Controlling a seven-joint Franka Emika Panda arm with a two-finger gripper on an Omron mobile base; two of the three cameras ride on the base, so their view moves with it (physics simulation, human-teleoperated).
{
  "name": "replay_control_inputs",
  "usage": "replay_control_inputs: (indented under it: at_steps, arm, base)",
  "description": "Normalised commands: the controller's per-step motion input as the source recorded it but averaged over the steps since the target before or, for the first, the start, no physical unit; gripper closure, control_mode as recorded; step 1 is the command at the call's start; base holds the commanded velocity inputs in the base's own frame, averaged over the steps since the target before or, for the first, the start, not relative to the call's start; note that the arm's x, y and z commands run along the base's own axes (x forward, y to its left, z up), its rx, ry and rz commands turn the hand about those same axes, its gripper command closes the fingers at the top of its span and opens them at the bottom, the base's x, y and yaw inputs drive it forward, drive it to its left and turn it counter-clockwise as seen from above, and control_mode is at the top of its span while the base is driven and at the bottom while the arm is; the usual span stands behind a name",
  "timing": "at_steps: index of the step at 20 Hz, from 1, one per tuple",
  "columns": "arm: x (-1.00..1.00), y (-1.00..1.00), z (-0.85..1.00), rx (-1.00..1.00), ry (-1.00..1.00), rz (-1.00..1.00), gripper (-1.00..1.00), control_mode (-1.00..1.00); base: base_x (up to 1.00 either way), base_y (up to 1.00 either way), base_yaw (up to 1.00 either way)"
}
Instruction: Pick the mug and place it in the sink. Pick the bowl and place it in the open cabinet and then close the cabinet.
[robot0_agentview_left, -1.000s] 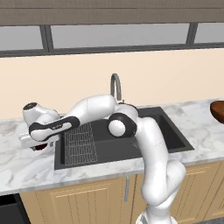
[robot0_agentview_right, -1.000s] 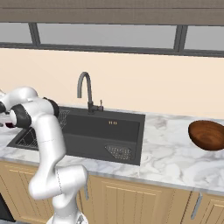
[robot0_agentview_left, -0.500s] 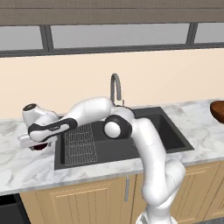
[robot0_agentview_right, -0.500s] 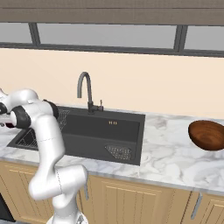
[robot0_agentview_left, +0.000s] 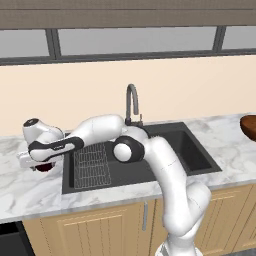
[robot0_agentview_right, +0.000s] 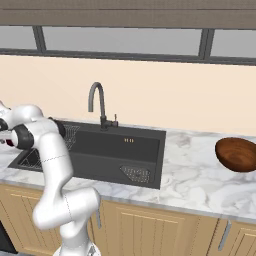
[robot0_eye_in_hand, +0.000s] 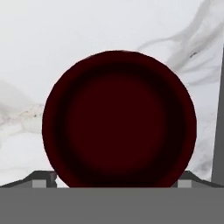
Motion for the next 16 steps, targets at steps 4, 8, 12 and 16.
replay_control_inputs:
  at_steps: [4,8,12,16]
  arm:
    - [0.00,0.03,-0.05,0.00,-0.01,0.00,1.00,-1.00]
    - [0.00,0.00,-0.05,0.00,-0.01,0.00,1.00,-1.00]
    - [0.00,0.00,-0.05,0.00,0.00,0.00,1.00,-1.00]
    - [0.00,0.00,-0.19,0.02,0.00,0.00,1.00,-1.00]
  base:
    - [0.00,0.00,0.00]
    - [0.00,0.00,0.00]
    - [0.00,0.00,0.00]
    - [0.00,0.00,0.00]
